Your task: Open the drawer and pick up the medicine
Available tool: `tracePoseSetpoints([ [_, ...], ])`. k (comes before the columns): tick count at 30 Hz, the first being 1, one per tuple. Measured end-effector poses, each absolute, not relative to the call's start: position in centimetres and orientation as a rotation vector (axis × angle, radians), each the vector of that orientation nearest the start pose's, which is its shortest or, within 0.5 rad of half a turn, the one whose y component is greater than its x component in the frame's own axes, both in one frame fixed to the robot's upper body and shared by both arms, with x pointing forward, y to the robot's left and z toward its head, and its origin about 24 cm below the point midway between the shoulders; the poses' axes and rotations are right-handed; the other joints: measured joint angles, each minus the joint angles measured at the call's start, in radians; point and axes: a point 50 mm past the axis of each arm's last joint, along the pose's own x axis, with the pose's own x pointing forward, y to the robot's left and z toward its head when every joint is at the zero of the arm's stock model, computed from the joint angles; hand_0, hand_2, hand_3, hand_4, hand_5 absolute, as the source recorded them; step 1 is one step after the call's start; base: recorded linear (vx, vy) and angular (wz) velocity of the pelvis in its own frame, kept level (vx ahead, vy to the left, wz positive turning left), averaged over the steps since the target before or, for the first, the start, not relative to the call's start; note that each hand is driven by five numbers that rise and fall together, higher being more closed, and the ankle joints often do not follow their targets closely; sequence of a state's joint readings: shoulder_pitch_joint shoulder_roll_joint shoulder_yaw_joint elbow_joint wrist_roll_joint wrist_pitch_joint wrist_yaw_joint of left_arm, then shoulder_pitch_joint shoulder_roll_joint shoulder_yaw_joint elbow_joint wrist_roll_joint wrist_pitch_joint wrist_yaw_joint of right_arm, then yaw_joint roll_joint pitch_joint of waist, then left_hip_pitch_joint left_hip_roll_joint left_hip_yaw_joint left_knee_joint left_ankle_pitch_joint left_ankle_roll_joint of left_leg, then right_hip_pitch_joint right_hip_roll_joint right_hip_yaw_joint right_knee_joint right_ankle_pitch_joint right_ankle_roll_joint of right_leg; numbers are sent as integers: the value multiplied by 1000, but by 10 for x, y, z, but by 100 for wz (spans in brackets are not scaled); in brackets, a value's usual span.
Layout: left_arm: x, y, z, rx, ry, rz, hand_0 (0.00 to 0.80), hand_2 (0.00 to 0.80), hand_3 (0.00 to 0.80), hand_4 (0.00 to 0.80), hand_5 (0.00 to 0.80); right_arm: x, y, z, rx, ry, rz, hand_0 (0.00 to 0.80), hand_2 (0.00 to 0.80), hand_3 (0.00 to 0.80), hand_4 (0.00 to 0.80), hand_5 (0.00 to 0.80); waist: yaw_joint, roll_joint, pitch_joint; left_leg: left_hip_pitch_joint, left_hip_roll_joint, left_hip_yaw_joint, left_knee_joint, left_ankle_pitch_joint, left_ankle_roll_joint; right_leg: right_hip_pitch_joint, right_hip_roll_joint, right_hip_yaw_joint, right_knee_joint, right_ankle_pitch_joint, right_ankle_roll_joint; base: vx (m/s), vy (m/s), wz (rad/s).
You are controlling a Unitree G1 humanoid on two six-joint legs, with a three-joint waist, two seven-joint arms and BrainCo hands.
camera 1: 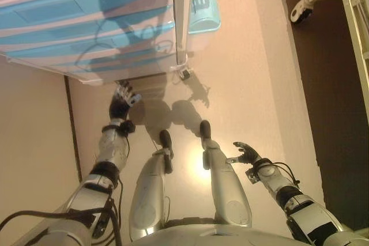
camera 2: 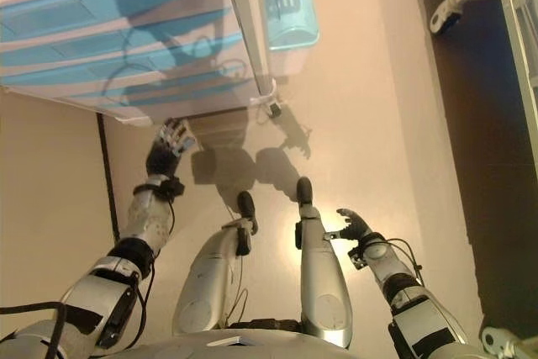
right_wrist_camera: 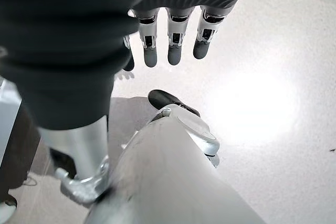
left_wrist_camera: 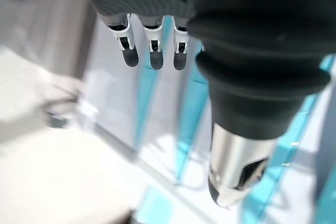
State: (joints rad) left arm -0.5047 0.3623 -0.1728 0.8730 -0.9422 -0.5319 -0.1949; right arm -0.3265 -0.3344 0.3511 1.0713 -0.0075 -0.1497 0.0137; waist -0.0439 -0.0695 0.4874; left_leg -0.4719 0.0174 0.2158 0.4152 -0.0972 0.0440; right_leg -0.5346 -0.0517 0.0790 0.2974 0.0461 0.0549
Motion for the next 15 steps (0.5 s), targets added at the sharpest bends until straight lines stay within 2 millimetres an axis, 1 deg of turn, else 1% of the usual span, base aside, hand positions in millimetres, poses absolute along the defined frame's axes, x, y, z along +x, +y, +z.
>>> tracePoseSetpoints([
  [2,339,240,72,-466,-294,72,0,0,0,0,0,254,-212,-80,-517,614,182,0,0,0,0,0,-10,-14,12,-31,2,5,37,-15,8,-21,-3,1,11,1,3,-24,34,-9],
  [4,343,245,88,-507,-363,64,0,0,0,0,0,256,-209,-78,-513,596,188,0,0,0,0,0,-13,-30,22,-41,5,15,60,-27,13,-30,-4,1,20,2,4,-29,4,-14],
  [5,347,248,102,-531,-426,47,0,0,0,0,0,257,-208,-77,-511,584,186,0,0,0,0,0,-14,-37,26,-59,16,18,82,-43,11,-39,-3,0,20,2,5,-21,-6,-14],
  [7,350,249,119,-588,-503,19,0,0,0,0,0,257,-208,-77,-499,578,177,0,0,0,0,0,-12,-52,33,-72,19,29,104,-54,17,-52,-8,-2,23,1,4,-14,-9,-15],
  [8,350,249,125,-604,-539,7,0,0,0,0,0,257,-209,-76,-492,573,170,0,0,0,0,0,-15,-52,33,-83,21,27,117,-62,20,-56,-7,-5,24,1,4,-5,-18,-10],
  [11,351,250,135,-663,-595,-22,0,0,0,0,0,257,-207,-77,-474,564,164,0,0,0,0,0,-17,-68,41,-104,32,29,143,-76,23,-69,-6,-7,30,2,8,0,-30,-7],
  [15,352,255,146,-722,-650,-37,0,0,0,0,0,256,-206,-76,-475,551,172,0,0,0,0,0,-17,-91,51,-117,35,24,158,-81,23,-73,-1,-13,34,5,12,0,-8,-1],
])
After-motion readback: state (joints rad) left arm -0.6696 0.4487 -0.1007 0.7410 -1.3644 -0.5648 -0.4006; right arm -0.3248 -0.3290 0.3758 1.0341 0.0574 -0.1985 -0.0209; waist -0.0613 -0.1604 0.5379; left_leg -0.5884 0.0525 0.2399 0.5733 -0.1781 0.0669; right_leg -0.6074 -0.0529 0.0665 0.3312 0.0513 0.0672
